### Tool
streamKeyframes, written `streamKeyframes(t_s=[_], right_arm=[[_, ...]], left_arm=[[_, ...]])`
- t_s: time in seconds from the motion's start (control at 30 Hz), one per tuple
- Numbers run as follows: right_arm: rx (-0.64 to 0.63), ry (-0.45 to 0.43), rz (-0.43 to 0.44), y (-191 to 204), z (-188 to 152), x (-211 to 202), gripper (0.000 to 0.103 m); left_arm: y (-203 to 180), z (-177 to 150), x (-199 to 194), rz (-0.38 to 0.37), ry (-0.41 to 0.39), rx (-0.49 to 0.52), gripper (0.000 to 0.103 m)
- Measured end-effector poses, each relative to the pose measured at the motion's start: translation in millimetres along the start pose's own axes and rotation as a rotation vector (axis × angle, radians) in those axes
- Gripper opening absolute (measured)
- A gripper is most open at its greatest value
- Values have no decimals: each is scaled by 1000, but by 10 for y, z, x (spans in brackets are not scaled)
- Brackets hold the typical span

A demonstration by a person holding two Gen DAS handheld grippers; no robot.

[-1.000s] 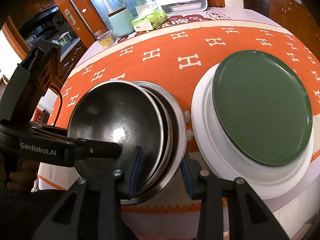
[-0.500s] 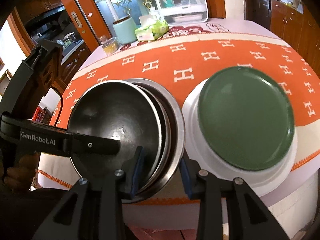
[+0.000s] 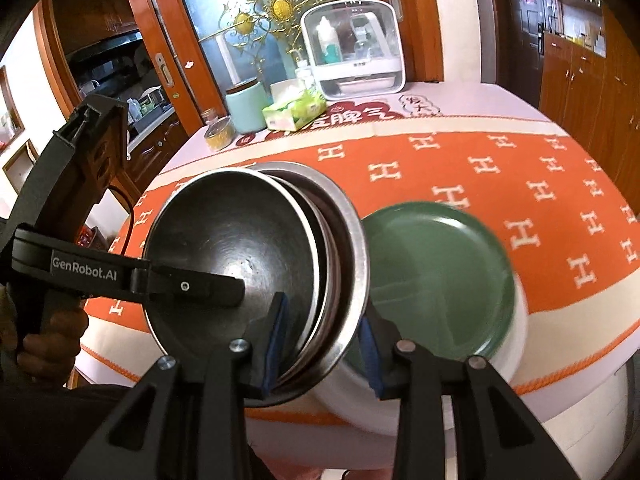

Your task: Organize plates and bowls

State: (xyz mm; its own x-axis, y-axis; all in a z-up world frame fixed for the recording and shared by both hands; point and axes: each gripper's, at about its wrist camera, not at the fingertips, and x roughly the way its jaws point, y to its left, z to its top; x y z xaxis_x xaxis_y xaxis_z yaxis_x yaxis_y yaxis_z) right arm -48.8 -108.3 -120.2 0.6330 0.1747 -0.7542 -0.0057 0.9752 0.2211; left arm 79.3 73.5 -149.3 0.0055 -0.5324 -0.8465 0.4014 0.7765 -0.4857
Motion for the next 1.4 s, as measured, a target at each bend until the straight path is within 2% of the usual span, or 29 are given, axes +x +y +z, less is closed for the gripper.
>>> streamKeyframes(t_s=[0.27,0.57,1.03,1.27,1.4], right_arm=[[-36,11,-9,-493,159,-74,34],[-60,71,10,-1002,260,18,34],[-83,232,107,-1508,392,430,34],[-117,290,144,-1544,432,570,35],[-155,276,157,-1551,425,535,37]], left_arm=[[-448,151,281,-5,-22,-14,49],[-773,254,674,22,11,-69,49],[-937,347,1090,148,32,-213,50],[-927,321,1159,225,3,-284,50],[-936,333,1096,262,-53,-275,50]])
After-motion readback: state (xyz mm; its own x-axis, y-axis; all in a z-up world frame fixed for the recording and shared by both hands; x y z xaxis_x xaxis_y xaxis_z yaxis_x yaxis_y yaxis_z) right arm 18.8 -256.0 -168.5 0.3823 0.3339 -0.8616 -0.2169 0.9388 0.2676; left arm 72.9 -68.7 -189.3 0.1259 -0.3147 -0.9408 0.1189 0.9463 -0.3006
